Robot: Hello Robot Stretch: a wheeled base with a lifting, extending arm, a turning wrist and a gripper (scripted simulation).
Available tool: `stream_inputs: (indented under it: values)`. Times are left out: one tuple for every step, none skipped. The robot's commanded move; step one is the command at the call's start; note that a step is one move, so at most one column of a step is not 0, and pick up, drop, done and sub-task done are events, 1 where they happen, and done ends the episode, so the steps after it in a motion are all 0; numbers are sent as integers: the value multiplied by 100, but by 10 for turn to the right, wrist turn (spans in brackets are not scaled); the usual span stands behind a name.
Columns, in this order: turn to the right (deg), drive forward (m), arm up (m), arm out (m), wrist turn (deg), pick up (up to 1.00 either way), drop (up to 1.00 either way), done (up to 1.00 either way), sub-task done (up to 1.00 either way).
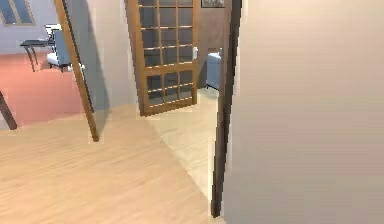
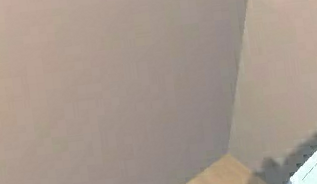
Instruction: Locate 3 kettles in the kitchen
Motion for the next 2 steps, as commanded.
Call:
stream_inputs:
  values:
    - [-390,0,0,0,0,0,0,0,0]
    - [0,100,0,0,0,0,0,0,0]
